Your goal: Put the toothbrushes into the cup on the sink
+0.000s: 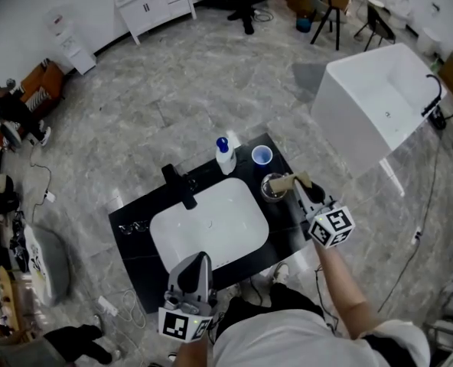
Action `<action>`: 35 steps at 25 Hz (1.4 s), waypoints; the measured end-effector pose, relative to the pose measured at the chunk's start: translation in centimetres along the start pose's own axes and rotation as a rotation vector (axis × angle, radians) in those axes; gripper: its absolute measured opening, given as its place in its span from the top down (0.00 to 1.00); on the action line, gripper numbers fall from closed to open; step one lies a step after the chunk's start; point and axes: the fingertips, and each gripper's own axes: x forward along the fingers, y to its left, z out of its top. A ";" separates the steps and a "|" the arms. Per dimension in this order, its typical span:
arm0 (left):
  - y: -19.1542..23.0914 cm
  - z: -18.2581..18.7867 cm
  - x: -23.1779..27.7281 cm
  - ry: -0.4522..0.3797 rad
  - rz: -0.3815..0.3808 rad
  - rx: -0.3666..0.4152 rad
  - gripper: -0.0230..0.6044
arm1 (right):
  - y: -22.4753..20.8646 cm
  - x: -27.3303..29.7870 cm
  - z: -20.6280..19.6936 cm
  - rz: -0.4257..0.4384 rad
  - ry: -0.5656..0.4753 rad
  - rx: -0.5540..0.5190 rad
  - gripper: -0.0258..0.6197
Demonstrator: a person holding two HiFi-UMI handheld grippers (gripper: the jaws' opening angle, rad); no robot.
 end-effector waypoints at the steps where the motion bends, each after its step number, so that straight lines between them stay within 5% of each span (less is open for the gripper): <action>1: 0.1 -0.1 -0.1 0.002 0.004 0.001 0.97 | -0.1 0.2 -0.3 0.000 0.005 0.004 0.85; 35: -0.2 0.2 -3.1 0.015 0.093 0.027 0.97 | -3.4 3.6 -9.6 -0.042 0.148 0.171 0.85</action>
